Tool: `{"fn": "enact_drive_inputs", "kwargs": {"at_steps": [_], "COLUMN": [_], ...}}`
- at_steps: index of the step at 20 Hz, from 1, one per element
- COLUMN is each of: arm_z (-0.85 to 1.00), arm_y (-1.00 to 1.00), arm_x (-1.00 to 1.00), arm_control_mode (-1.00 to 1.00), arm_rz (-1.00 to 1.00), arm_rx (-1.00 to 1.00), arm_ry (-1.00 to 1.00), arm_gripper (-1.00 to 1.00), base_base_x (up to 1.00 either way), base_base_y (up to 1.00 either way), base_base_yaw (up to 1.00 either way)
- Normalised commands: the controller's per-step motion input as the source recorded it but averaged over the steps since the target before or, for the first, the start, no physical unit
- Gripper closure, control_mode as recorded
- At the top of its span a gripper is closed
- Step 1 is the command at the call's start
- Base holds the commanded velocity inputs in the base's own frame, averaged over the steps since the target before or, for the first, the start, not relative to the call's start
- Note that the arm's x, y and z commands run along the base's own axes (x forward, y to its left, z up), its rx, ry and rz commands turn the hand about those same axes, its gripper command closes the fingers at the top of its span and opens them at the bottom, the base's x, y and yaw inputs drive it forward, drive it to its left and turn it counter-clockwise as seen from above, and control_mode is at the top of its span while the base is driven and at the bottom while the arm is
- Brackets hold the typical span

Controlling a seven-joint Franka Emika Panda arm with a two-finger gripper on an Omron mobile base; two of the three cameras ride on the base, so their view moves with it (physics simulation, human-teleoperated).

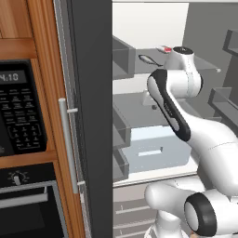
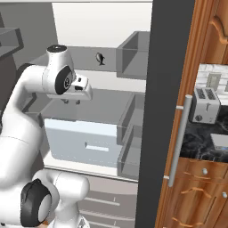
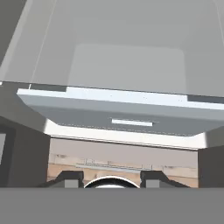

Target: Take the fish from the fridge and place it on the digital scale on the counter by the fridge. Wait a few seconds for a reading, then move it to the plate on the dining counter.

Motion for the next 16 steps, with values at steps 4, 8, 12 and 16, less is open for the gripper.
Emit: {"fn": "enact_drive_inputs", "kwargs": {"at_steps": [4, 8, 12, 16], "arm_z": [0.0, 0.37, 0.95, 0.87], "arm_y": [0.0, 0.0, 0.0, 0.0], "arm_x": [-0.16, -0.46, -0.14, 0.0], "arm_control_mode": [-1.0, -1.0, -1.0, -1.0], "arm_rz": [0.0, 0.0, 0.0, 0.0], "arm_rx": [0.0, 0.0, 0.0, 0.0], "arm_ry": [-0.02, -0.21, -0.32, -0.29], "arm_gripper": [-1.0, -1.0, -1.0, -1.0], "base_base_x": [0.0, 0.0, 0.0, 0.0], "base_base_y": [0.0, 0.0, 0.0, 0.0], "base_base_yaw": [0.0, 0.0, 0.0, 0.0]}}
